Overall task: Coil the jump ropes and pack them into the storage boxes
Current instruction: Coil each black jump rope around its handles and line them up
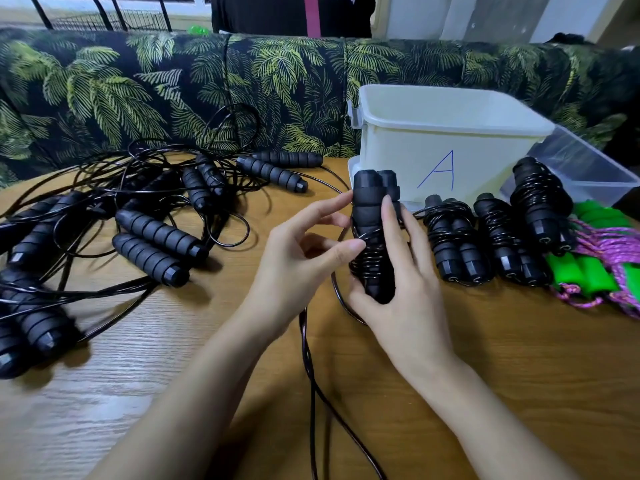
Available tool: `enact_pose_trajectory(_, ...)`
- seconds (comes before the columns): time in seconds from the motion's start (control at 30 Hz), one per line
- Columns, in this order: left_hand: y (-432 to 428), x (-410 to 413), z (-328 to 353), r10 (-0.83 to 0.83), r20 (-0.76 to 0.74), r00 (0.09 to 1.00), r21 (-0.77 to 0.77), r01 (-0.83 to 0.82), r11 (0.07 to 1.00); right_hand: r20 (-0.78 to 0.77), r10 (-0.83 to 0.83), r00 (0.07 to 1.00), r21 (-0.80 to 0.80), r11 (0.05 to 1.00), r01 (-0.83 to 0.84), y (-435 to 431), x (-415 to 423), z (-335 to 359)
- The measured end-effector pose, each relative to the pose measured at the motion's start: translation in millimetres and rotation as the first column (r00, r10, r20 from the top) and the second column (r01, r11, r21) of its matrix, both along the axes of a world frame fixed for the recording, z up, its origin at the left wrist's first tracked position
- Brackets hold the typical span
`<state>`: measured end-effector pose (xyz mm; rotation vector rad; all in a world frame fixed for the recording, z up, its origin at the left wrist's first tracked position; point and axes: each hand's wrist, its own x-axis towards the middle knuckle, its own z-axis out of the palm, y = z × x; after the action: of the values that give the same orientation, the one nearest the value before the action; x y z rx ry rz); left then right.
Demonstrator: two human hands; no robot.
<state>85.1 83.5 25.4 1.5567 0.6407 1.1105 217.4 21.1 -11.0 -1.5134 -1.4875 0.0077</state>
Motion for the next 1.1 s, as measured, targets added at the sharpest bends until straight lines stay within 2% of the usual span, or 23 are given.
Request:
enact_pose_trajectory(0.13, 8, -7, 0, -0.052, -0.010, 0.999, 0.014, 0.052, 0.999, -0.284, 0.178, 0.942, 0.031, 0.984, -0.177, 1, 1, 4)
enact_pose_trajectory(0.3, 8, -8, 2, 0.056, 0.049, 0.997, 0.007, -0.057, 0.998, -0.448, 0.298, 0.843, 0.027, 0.947, -0.320, 0, 2, 8)
enact_pose_trajectory(0.37, 10, -9, 2, 0.086, 0.076, 0.993, -0.058, -0.082, 0.995, -0.479, 0.330, 0.813, 0.021, 0.931, -0.366, -1, 0, 8)
enact_pose_trajectory(0.43, 13, -11, 2, 0.080, 0.064, 0.995, -0.192, -0.067, 0.979, -0.504, 0.352, 0.789, 0.025, 0.919, -0.394, -3, 0, 10)
enact_pose_trajectory(0.53, 15, -13, 3, -0.045, 0.047, 0.998, -0.369, 0.059, 0.927, -0.543, 0.401, 0.738, 0.031, 0.888, -0.459, -3, 2, 11)
enact_pose_trajectory(0.6, 13, -13, 4, -0.121, 0.060, 0.991, -0.388, 0.135, 0.912, -0.548, 0.417, 0.725, 0.021, 0.874, -0.486, -2, 3, 9)
enact_pose_trajectory(0.67, 11, -12, 4, -0.127, 0.065, 0.990, -0.384, 0.143, 0.912, -0.515, 0.413, 0.751, 0.008, 0.878, -0.478, -1, 4, 7)
enact_pose_trajectory(0.9, 2, 1, -2, 0.116, 0.047, 0.992, -0.299, -0.097, 0.949, -0.238, 0.279, 0.930, 0.018, 0.959, -0.283, 2, -5, -3)
enact_pose_trajectory(0.97, -4, 5, -3, 0.147, 0.050, 0.988, -0.261, -0.130, 0.957, -0.187, 0.255, 0.949, 0.021, 0.967, -0.256, 3, -4, -4)
enact_pose_trajectory(1.1, -2, 3, -2, 0.141, 0.041, 0.989, -0.263, -0.125, 0.957, -0.219, 0.296, 0.930, 0.003, 0.953, -0.303, 3, 2, 0)
